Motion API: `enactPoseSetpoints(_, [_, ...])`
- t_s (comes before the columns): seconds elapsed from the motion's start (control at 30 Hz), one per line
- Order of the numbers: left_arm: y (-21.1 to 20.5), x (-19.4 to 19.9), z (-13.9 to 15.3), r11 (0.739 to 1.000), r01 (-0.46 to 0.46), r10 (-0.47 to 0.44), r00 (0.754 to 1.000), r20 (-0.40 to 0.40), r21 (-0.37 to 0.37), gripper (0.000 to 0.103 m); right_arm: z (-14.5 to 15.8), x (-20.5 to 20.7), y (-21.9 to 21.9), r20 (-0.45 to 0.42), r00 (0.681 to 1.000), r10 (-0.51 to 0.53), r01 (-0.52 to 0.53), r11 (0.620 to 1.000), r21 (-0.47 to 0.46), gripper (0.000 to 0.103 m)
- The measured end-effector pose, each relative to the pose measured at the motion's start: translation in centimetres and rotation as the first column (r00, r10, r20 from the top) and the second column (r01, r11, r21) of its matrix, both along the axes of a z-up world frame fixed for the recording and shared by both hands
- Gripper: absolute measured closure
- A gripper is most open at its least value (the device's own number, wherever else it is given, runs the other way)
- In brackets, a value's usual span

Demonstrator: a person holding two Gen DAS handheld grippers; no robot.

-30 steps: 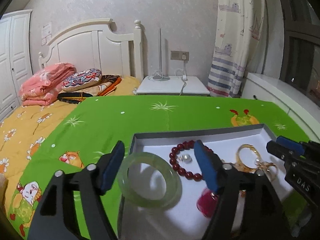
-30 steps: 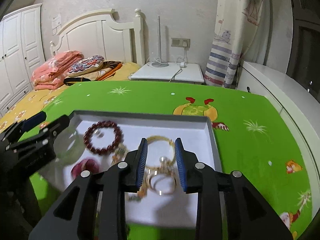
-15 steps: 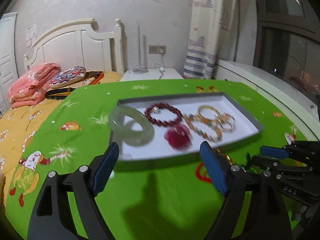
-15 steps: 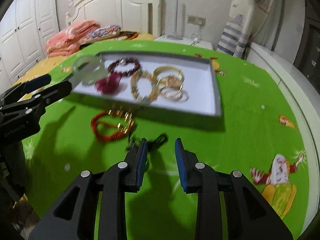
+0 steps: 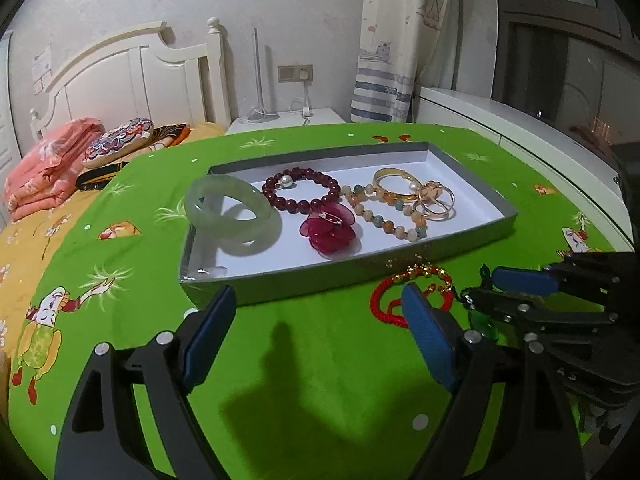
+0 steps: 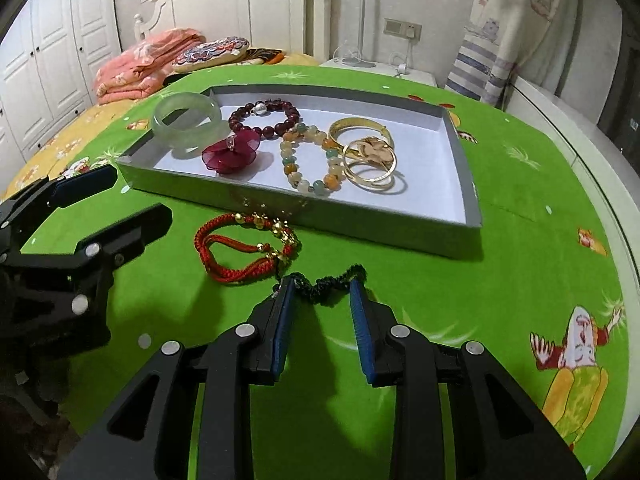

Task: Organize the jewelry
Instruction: 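Grasp the black cord green pendant with the right tool while the left tool grasps the red cord bracelet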

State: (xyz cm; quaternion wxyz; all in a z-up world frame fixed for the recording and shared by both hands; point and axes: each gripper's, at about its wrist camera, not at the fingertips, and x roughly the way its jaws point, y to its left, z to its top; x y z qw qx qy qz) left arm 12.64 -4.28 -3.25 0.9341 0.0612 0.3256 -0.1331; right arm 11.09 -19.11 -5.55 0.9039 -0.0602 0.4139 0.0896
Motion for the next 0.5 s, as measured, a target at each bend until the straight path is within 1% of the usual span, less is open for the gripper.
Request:
enactPoseSetpoints(0.13, [-0.2,0.0,0.0,1.000,0.008,-0.008,1.000,-0.001,0.011,0.021,0.0,0.1,0.2,0.009,1.000,0.013,-0.013,1.000,-0.002,0.077])
enactPoseSetpoints(0.2, [-0.4,0.0,-0.1,1.000,0.007,-0.007,1.000,-0.004,0.022,0.021,0.0,0.0,0.4,0.018,0.999,0.030,-0.030,1.000,-0.006,0.092])
enactPoseSetpoints(0.23, [-0.6,0.1,-0.1,0.999,0.010,-0.010,1.000,-0.009,0.032,0.021,0.0,0.0,0.5,0.022,0.999,0.028,-0.028,1.000,-0.012,0.095])
enactPoseSetpoints(0.37, [-1.5,0.4,-0.2,0.997,0.024,-0.022,0.999,-0.023,0.071,0.021,0.4,-0.7,0.1,0.062,0.998,0.010,-0.009,1.000,-0.003,0.097])
enactPoseSetpoints(0.5, [-2.7,1.3,-0.6,0.998,0.036,-0.031,0.996,-0.078,0.060,0.022,0.7,-1.2,-1.0,0.086,0.996,-0.032,0.029,0.999,0.030,0.097])
